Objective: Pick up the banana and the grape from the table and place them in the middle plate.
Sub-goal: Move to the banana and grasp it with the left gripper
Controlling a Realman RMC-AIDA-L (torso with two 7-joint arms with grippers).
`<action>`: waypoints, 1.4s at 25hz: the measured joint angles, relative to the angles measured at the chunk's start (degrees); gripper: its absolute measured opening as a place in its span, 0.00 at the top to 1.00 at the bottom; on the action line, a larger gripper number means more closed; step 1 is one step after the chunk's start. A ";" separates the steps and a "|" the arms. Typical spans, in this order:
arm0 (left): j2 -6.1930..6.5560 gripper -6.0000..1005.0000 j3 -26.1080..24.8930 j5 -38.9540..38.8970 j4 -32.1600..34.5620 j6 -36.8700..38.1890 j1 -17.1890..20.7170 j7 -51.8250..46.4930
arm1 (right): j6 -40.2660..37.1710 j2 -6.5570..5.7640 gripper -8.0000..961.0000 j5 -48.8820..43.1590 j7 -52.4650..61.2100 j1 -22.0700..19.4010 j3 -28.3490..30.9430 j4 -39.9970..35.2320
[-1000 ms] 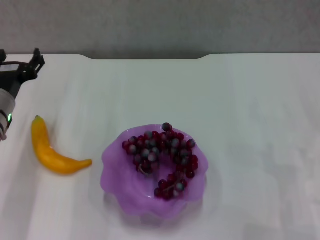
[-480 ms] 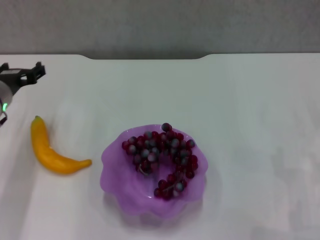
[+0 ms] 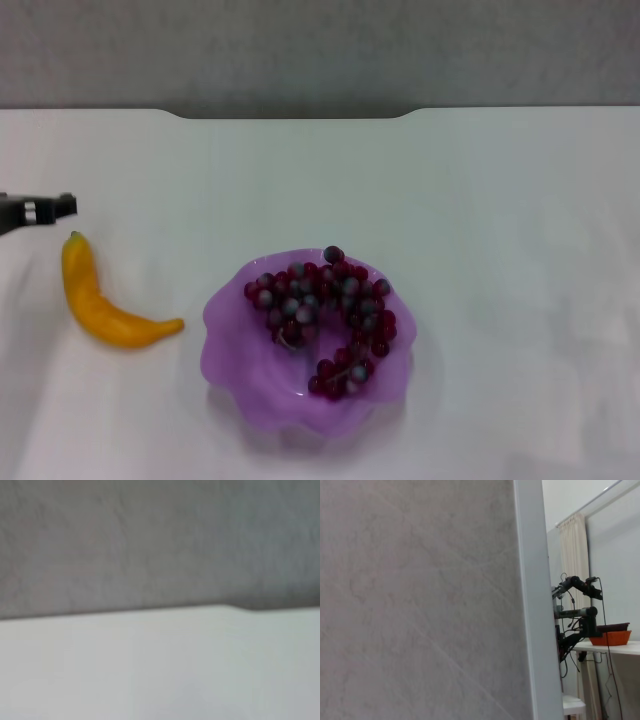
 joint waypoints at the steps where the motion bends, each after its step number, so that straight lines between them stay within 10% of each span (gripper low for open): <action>1: -0.10 0.21 0.39 0.11 -0.37 -1.05 0.31 0.02 | 0.01 0.00 0.11 0.01 0.00 -0.01 0.01 0.00; 35: -0.36 0.23 6.96 -3.81 13.09 2.00 -3.99 -1.68 | 1.07 0.09 0.11 0.02 0.00 0.41 -0.96 -0.53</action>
